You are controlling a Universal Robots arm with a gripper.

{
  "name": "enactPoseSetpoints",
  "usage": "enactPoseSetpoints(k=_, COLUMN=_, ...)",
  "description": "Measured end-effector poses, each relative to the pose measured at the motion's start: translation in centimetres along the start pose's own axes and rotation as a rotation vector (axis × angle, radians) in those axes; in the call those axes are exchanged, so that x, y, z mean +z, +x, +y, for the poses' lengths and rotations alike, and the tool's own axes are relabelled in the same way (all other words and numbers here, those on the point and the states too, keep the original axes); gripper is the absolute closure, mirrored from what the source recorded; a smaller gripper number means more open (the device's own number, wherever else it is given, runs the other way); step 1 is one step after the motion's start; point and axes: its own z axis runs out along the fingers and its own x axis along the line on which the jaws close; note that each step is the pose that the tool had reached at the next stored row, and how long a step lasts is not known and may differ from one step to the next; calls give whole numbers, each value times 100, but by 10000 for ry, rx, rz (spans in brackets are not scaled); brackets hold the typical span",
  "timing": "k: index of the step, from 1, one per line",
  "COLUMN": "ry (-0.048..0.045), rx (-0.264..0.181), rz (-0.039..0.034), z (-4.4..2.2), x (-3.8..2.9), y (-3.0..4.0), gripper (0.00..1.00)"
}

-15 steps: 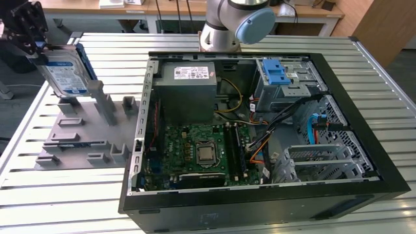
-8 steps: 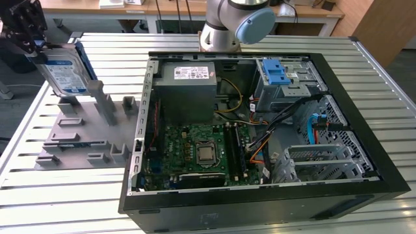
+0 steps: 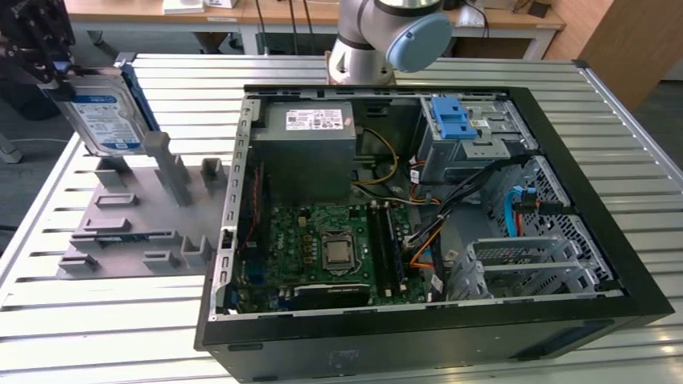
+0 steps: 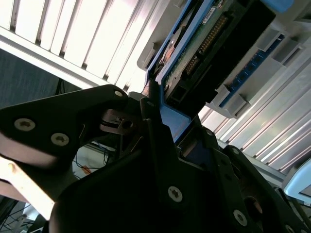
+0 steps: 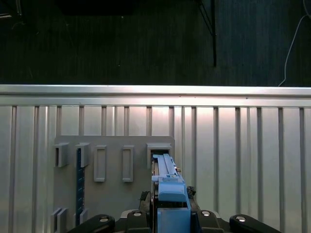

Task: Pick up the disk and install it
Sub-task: 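Pick up the disk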

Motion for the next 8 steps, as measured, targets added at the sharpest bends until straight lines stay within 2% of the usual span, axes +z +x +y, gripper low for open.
enactPoseSetpoints(k=8, ry=0, rx=0, rz=0, z=0, x=-32, y=-1, gripper=64)
